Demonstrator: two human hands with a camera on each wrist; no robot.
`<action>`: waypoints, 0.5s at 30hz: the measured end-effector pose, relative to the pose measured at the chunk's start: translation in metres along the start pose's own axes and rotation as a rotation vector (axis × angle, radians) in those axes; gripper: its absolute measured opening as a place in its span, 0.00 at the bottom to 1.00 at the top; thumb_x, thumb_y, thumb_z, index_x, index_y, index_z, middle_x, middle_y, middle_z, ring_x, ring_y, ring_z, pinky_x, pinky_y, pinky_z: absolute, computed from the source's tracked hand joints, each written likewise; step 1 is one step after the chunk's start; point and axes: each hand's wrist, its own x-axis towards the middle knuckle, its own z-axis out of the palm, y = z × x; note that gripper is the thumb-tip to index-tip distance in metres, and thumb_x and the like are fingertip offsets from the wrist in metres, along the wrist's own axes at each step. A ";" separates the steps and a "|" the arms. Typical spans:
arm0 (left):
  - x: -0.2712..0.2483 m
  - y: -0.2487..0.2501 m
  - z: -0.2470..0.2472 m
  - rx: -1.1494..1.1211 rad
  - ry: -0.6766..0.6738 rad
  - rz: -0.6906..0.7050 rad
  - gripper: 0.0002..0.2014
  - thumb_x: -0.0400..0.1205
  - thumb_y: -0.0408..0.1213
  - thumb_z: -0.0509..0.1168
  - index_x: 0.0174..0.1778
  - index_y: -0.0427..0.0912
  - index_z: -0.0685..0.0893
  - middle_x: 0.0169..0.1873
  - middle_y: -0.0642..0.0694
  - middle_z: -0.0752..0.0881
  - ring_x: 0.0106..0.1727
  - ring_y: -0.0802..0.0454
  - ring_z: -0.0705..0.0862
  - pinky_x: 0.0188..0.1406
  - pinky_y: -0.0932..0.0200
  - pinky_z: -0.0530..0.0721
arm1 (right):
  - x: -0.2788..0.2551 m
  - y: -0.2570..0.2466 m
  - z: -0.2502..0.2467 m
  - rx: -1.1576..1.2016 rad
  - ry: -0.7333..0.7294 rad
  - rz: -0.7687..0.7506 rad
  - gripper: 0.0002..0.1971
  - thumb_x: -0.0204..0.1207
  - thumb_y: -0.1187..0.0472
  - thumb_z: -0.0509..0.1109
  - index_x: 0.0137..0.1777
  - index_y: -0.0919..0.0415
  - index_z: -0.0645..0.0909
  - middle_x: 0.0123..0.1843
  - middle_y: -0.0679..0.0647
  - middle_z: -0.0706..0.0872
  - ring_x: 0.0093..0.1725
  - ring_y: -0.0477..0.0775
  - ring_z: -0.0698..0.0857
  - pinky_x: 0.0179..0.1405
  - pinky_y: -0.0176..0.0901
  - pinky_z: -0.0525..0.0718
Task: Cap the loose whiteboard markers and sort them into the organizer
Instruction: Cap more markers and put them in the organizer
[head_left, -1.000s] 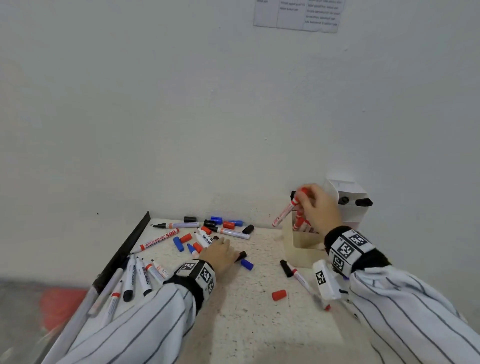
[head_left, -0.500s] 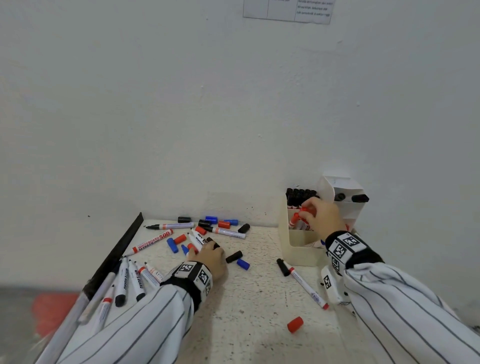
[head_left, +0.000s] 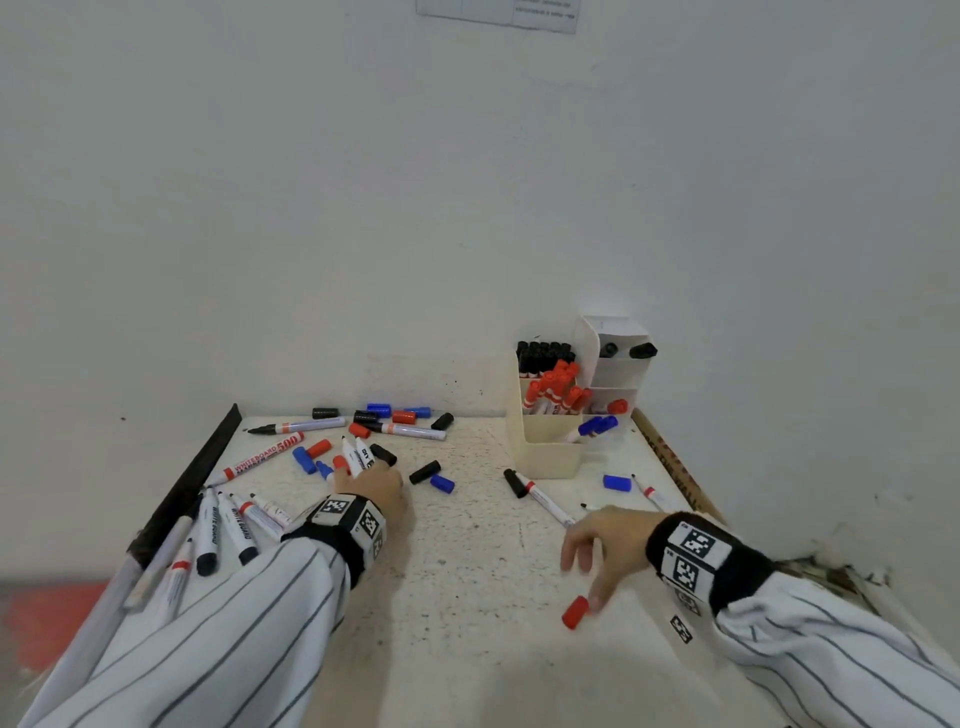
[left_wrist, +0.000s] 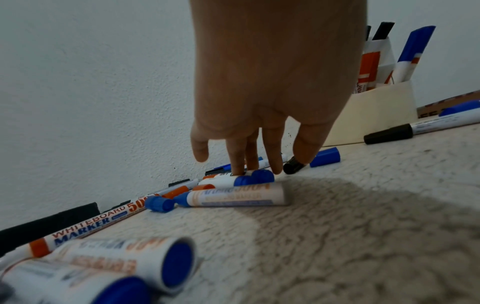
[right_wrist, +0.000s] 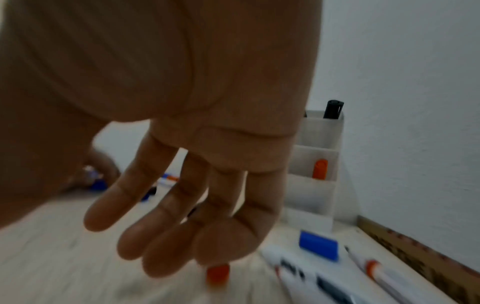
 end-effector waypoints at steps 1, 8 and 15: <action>-0.002 0.001 0.001 0.001 0.001 0.001 0.17 0.84 0.44 0.57 0.67 0.45 0.77 0.71 0.46 0.73 0.74 0.45 0.68 0.78 0.36 0.56 | -0.002 0.003 0.011 -0.011 -0.017 0.008 0.20 0.62 0.52 0.81 0.53 0.42 0.80 0.49 0.41 0.81 0.43 0.40 0.77 0.43 0.35 0.74; -0.019 0.005 0.003 -0.043 0.054 0.000 0.15 0.85 0.39 0.57 0.66 0.42 0.77 0.68 0.44 0.75 0.71 0.47 0.72 0.75 0.43 0.63 | -0.004 0.009 0.051 0.001 0.110 0.006 0.10 0.67 0.51 0.77 0.47 0.44 0.82 0.46 0.43 0.81 0.44 0.44 0.78 0.48 0.38 0.78; -0.022 0.004 0.003 -0.044 0.028 0.013 0.16 0.84 0.38 0.59 0.68 0.40 0.77 0.70 0.42 0.73 0.71 0.44 0.72 0.75 0.47 0.67 | 0.009 0.014 0.045 0.042 0.272 0.048 0.10 0.80 0.44 0.59 0.51 0.49 0.75 0.48 0.47 0.80 0.45 0.46 0.78 0.48 0.37 0.77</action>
